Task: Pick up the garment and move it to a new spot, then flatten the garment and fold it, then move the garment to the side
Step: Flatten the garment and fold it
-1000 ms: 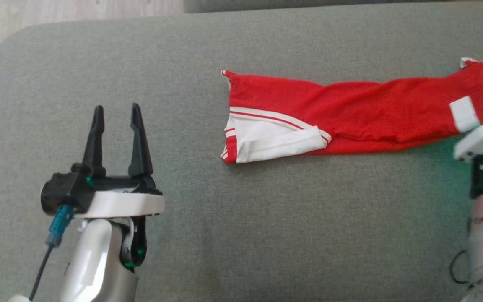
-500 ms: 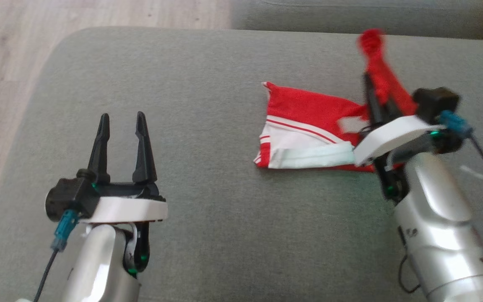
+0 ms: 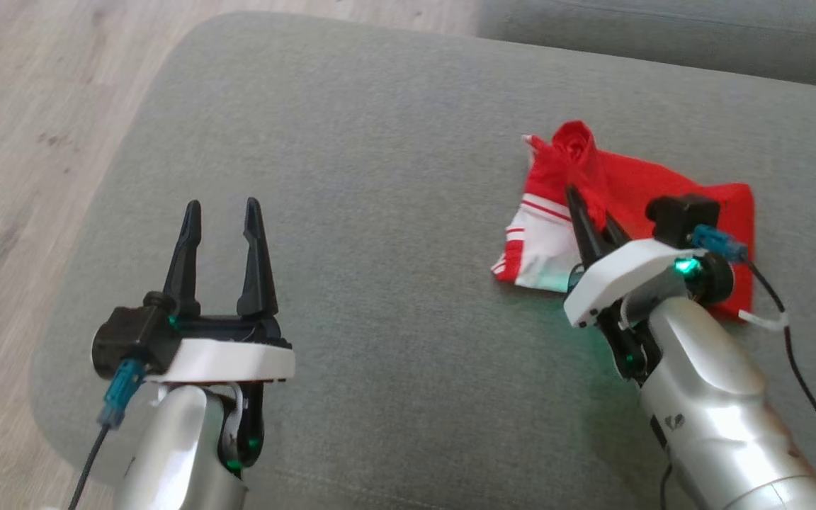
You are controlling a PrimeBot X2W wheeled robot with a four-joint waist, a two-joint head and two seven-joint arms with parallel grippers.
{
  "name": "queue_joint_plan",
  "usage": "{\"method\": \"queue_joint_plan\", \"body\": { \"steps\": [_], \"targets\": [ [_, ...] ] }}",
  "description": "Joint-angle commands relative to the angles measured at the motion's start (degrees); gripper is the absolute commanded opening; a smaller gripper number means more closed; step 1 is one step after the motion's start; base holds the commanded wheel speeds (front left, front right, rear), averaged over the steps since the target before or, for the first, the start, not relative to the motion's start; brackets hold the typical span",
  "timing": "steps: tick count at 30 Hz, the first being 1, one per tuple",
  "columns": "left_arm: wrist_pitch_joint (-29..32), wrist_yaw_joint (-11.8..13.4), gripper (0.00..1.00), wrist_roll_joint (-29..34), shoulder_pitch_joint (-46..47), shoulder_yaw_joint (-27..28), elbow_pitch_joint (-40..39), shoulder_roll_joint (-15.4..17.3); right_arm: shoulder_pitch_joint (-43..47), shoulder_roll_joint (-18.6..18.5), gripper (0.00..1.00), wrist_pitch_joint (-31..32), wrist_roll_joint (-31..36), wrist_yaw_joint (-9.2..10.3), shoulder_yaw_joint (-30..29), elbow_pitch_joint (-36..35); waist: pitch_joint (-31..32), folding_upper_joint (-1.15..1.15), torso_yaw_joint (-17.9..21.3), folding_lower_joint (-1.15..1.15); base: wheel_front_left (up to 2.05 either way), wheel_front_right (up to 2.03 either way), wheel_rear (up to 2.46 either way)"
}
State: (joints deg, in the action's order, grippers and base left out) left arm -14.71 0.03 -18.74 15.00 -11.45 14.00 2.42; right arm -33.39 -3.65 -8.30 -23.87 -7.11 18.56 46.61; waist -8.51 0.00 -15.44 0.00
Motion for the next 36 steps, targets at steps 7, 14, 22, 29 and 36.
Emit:
{"method": "queue_joint_plan", "body": {
  "steps": [7,14,22,29,36],
  "targets": [
    [-0.29,0.27,1.00,-0.01,1.84,1.20,-1.56,0.46,-1.61,0.77,1.00,-1.88,-5.48,-0.37,8.58,1.01,-0.91,0.00,-1.34,0.00,0.00,0.00,0.00],
    [-0.29,-0.09,1.00,0.95,1.98,2.27,-1.87,0.46,-4.11,0.77,1.00,-5.93,-2.82,-0.37,8.03,-0.05,-0.32,0.00,2.46,0.00,0.00,0.00,0.00],
    [-0.29,-0.46,1.00,1.89,0.94,3.43,-3.33,0.46,-0.93,0.75,1.00,-6.67,14.80,-0.37,-11.89,-9.50,0.13,0.00,8.88,0.00,0.00,0.00,0.00],
    [-0.29,-0.46,1.00,2.38,-0.44,4.84,-3.73,0.46,9.99,0.76,1.00,-6.69,18.76,-0.37,-21.25,-23.29,-0.20,0.00,13.83,0.00,0.00,0.00,0.00],
    [-0.29,-1.22,1.00,2.65,-2.68,6.44,-3.66,0.46,18.32,0.77,1.00,-6.69,16.07,-0.37,-20.88,-28.28,0.03,0.00,17.04,0.00,0.00,0.00,0.00]
  ]
}}
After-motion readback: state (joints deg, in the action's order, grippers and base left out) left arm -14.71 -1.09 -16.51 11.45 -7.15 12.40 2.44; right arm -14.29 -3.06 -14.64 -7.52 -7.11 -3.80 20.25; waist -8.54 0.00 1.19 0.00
